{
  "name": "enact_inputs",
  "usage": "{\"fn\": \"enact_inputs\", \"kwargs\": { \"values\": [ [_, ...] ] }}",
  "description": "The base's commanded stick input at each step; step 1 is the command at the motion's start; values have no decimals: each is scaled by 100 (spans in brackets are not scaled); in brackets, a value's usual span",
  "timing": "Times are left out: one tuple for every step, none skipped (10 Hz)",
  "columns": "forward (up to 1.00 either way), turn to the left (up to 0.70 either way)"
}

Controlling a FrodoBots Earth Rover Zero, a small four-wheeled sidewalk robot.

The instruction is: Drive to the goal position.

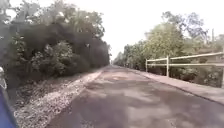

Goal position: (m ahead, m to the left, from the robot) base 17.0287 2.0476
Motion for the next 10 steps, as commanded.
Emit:
{"fn": "enact_inputs", "kwargs": {
  "values": [
    [70, 0],
    [70, 0],
    [70, 0],
    [70, 0],
    [70, 0],
    [70, 0],
    [70, 0],
    [70, 0],
    [70, 0],
    [70, 0]
  ]
}}
